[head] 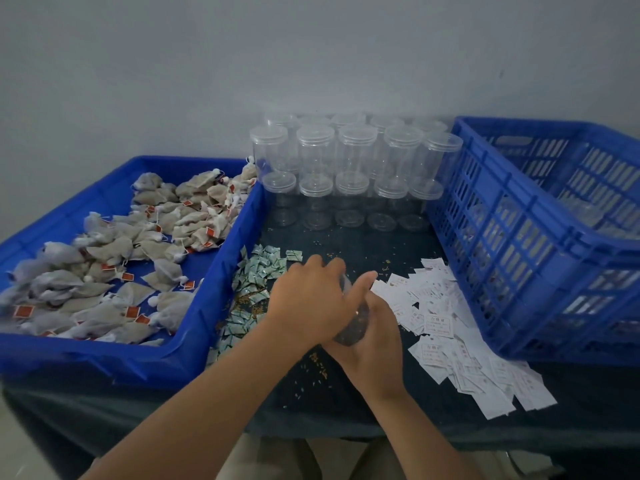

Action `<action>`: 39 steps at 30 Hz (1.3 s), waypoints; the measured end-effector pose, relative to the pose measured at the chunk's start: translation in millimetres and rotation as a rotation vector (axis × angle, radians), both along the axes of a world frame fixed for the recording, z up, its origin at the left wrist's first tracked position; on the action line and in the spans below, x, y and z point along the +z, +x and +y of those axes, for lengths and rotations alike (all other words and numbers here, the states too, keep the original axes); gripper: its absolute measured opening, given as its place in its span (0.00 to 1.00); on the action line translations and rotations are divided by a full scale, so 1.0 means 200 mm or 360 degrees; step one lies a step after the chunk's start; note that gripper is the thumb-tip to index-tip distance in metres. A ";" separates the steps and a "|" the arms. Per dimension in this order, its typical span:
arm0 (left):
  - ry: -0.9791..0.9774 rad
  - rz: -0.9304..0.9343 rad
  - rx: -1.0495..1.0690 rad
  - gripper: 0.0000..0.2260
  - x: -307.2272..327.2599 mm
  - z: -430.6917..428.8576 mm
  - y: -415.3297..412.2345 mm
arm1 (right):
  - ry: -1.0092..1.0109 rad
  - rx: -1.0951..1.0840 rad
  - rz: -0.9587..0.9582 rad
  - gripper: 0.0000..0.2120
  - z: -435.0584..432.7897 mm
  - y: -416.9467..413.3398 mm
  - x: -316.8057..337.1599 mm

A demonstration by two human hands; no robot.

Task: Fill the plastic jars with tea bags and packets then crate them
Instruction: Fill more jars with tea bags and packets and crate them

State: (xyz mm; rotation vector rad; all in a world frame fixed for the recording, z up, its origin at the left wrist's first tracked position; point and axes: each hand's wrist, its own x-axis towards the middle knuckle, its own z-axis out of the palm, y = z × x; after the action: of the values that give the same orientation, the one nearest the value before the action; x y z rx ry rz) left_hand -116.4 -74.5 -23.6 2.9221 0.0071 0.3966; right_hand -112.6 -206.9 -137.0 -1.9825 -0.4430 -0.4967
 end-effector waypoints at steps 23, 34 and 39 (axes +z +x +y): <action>-0.1305 0.0440 0.0274 0.18 -0.10 0.37 0.01 | 0.0502 0.0200 0.0250 0.44 -0.02 -0.03 0.04; 0.0156 0.0390 0.0379 0.29 -0.16 0.37 0.04 | 0.0432 0.0260 0.0241 0.40 -0.01 -0.04 0.06; -0.0184 0.0048 0.0344 0.11 0.18 0.71 0.01 | 0.0401 0.0298 0.0234 0.38 -0.01 -0.04 0.06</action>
State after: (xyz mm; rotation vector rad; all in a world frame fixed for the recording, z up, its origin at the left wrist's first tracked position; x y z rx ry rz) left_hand -113.6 67.2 11.5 2.8205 0.3412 0.3712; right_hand -120.3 -209.0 -124.9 -1.7023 -0.4455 -0.2720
